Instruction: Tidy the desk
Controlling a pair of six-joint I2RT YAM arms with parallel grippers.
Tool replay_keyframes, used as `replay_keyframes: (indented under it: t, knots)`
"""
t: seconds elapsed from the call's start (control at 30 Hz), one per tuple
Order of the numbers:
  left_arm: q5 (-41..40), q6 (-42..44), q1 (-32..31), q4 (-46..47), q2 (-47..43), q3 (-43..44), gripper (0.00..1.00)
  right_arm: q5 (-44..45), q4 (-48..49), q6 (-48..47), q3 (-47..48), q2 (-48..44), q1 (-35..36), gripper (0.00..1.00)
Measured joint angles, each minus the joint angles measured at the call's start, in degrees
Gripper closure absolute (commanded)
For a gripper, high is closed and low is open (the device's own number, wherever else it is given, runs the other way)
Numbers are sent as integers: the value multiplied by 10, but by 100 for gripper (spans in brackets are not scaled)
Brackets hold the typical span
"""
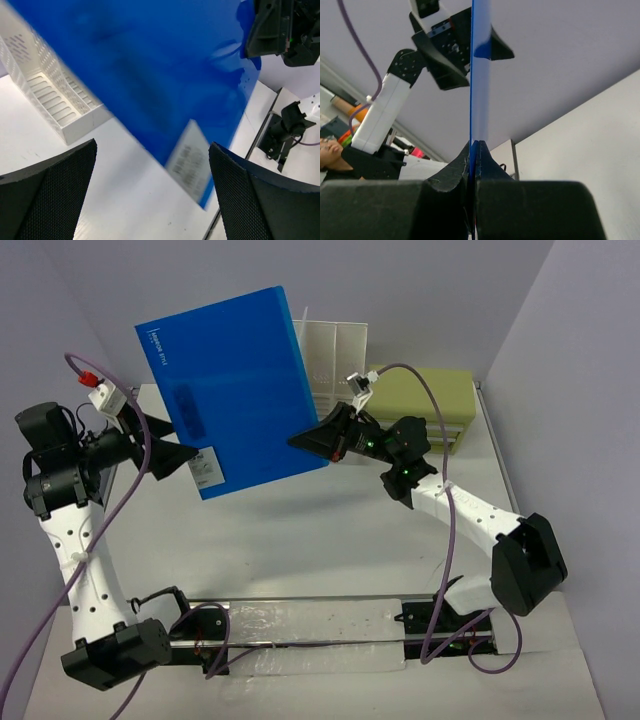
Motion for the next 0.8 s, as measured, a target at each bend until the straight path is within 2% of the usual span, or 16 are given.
replay_keyframes:
  t: [0.33, 0.6, 0.7, 0.73, 0.8]
  knots:
    - [4, -82, -11, 71, 46, -4, 1, -39, 69, 43, -11, 7, 0, 100]
    - [-1, -145, -58, 144, 16, -23, 2, -69, 183, 124, -9, 82, 7, 100]
    - [-6, -158, -59, 156, 21, -23, 16, -72, 201, 146, -9, 103, 9, 100]
    - [-6, -165, -59, 159, 25, -23, 38, -73, 202, 148, -9, 106, 10, 100]
    - [-6, -182, -59, 167, 33, -24, 64, -70, 205, 146, -8, 108, 12, 100]
